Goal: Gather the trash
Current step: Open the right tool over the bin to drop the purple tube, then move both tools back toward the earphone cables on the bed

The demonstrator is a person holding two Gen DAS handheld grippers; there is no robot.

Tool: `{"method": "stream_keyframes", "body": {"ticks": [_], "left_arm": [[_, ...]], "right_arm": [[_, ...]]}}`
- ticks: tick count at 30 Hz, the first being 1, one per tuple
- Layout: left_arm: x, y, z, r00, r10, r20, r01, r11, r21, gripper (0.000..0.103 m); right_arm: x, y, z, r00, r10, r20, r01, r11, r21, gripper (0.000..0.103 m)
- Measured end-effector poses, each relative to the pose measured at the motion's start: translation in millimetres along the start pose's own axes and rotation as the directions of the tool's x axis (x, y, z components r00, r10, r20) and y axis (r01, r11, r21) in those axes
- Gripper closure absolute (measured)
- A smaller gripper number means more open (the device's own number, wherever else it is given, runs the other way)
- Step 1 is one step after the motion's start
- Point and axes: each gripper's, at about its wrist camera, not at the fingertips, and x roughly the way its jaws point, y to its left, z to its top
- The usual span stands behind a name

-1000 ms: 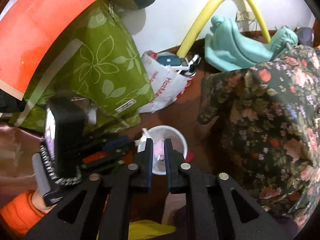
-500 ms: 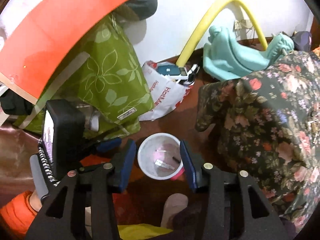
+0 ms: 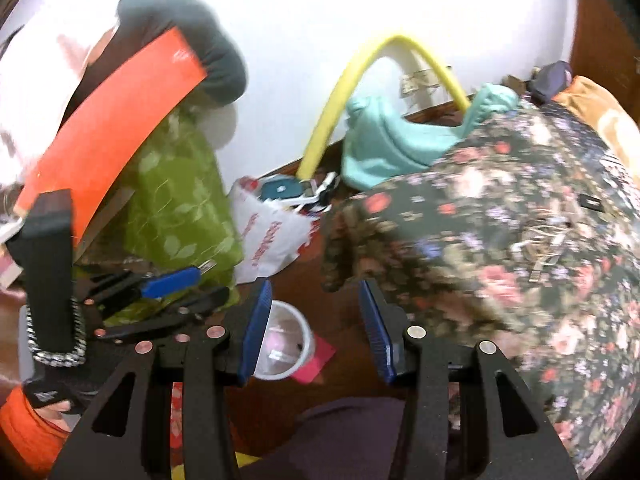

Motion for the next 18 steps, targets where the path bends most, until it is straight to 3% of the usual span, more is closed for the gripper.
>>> {"method": "stream_keyframes", "body": {"ticks": [6, 10, 18], "left_arm": [[-3.7, -44.3, 33.7, 0.998, -0.037, 0.052, 0.033, 0.997, 0.066, 0.060], [4.3, -72.2, 53.6, 0.996, -0.061, 0.062, 0.055, 0.995, 0.088, 0.051], [38.1, -122.5, 86.4, 0.993, -0.112, 0.034, 0.107, 0.985, 0.134, 0.050]], "right_arm": [[-33.2, -55.1, 6.1, 0.995, -0.078, 0.057, 0.075, 0.996, 0.054, 0.061], [-52.3, -93.3, 9.0, 0.987, -0.136, 0.089, 0.127, 0.987, 0.098, 0.061], [-68.4, -166.6, 5.9, 0.973, -0.208, 0.096, 0.184, 0.959, 0.214, 0.061]]}}
